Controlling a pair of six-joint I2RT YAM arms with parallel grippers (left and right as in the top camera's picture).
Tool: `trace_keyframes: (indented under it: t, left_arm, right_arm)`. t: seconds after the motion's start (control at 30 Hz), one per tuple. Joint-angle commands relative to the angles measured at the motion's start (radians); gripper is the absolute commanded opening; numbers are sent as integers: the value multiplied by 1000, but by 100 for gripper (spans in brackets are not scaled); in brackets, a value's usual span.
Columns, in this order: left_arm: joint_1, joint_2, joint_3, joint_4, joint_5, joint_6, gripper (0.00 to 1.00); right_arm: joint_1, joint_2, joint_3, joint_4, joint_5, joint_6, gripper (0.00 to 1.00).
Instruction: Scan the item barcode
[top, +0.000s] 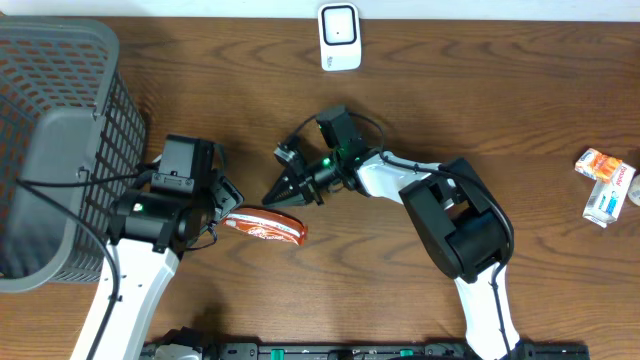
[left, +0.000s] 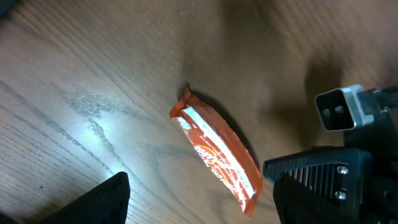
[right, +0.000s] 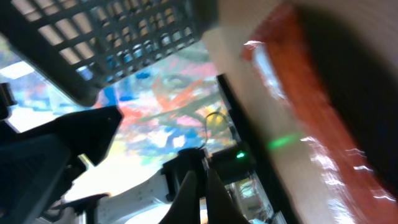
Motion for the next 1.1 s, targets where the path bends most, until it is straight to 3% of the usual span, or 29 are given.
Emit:
trace_keyframes:
  t: [0.0, 0.27, 0.53, 0.8, 0.87, 1.0, 1.07]
  left_arm:
    - [5, 28, 13, -4, 10, 25, 74]
    - [5, 74, 13, 38, 9, 39, 74]
    - [5, 164, 13, 63, 10, 38, 73]
    - [5, 254, -14, 67, 91, 43, 13]
    - [5, 262, -27, 76, 156, 67, 8]
    - [4, 262, -51, 109, 299, 138, 8]
    - [4, 261, -51, 108, 304, 164, 8]
  right_arm:
    - [-7, -21, 1, -71, 85, -224, 2]
    - [40, -21, 1, -387, 307, -424, 2]
    - [68, -21, 1, -434, 368, -454, 2]
    - [63, -21, 1, -529, 446, -542, 1]
    - [60, -21, 2, -525, 446, -552, 1]
    - [50, -21, 19, -515, 429, -606, 1]
    - [34, -22, 52, -512, 392, -633, 1]
